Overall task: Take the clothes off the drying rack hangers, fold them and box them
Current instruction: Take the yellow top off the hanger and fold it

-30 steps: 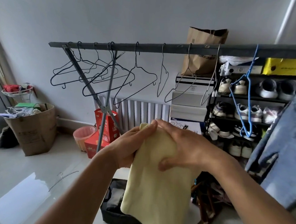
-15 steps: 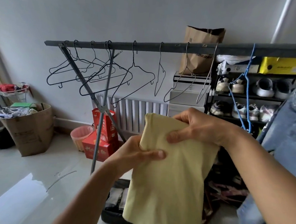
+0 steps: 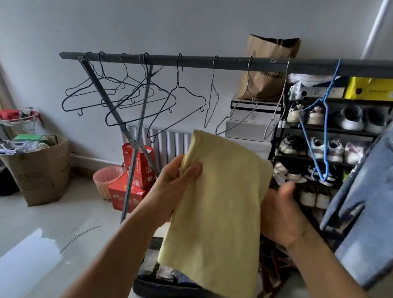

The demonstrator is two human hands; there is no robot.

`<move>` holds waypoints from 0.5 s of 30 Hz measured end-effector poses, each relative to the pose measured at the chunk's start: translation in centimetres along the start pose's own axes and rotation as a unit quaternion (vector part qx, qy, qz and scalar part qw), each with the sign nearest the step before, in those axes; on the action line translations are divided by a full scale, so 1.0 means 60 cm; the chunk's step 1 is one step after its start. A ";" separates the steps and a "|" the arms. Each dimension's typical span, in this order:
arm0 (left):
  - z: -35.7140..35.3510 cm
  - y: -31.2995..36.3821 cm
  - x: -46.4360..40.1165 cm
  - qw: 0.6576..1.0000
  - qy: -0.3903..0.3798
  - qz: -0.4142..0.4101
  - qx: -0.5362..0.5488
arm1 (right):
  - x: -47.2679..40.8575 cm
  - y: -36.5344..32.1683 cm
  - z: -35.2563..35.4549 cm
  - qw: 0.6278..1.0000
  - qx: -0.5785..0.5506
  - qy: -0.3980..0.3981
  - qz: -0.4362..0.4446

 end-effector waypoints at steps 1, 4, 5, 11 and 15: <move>-0.002 0.003 -0.001 1.000 0.001 0.003 -0.004 | -0.001 0.006 0.002 1.000 0.015 0.024 0.009; 0.003 0.009 -0.008 1.000 0.013 0.011 -0.025 | -0.007 0.007 -0.004 0.994 0.070 0.080 -0.007; 0.004 0.010 -0.008 0.999 0.016 0.011 -0.035 | -0.009 0.001 -0.004 0.991 0.087 0.098 -0.010; 0.011 -0.018 -0.014 0.998 0.000 0.048 -0.032 | -0.021 -0.022 -0.020 0.994 0.078 0.070 0.011; 0.020 -0.029 -0.022 0.996 0.022 0.086 -0.016 | -0.026 -0.017 -0.015 0.986 0.099 0.130 0.022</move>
Point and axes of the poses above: each hand's wrist, its own x-axis away from the middle knuckle, its own z-axis out of the back of the hand, y = z × x, the point moved 7 cm from there along -x, towards the middle knuckle, and after that the axes turned 13 degrees about z, right-handed, at the moved point
